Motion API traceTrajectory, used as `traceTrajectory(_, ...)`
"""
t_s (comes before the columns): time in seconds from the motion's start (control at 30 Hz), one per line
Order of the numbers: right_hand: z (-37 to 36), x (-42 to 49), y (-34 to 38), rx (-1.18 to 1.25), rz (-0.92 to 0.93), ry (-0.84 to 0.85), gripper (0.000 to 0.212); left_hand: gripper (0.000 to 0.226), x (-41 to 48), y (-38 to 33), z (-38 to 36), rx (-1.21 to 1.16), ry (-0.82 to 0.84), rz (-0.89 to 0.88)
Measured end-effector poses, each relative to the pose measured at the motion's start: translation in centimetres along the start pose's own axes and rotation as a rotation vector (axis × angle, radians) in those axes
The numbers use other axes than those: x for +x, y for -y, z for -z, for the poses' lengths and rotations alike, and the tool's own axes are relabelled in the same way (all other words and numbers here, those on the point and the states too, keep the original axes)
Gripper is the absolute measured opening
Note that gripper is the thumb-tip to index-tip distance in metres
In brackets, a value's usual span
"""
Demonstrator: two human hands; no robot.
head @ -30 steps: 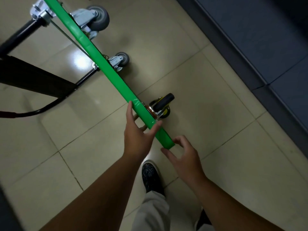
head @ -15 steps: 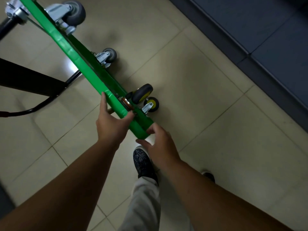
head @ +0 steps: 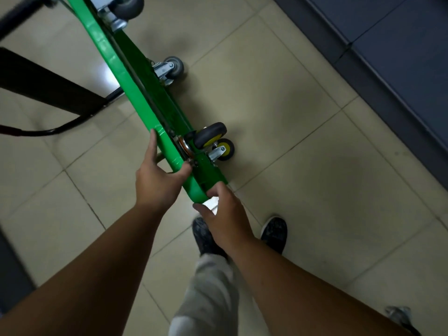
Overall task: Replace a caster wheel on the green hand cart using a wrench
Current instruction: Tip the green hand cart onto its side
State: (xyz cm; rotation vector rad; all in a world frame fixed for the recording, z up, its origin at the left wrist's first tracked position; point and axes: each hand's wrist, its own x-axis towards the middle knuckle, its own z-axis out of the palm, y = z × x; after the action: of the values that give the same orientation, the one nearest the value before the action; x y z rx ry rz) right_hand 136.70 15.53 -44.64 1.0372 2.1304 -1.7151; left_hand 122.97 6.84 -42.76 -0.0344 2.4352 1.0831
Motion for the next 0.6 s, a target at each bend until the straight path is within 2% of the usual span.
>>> traceTrajectory(0.3, -0.7, -8.5, -6.0, 0.042, -0.072, -0.067, 0.027, 0.102, -9.2, 4.0, -2.0, 0.009, 0.064, -0.083)
traceTrajectory(0.6, -0.9, -13.1, -9.2, 0.048, -0.098, -0.097, 0.029, 0.098, -13.9, 7.2, -3.7, -0.009, 0.052, -0.157)
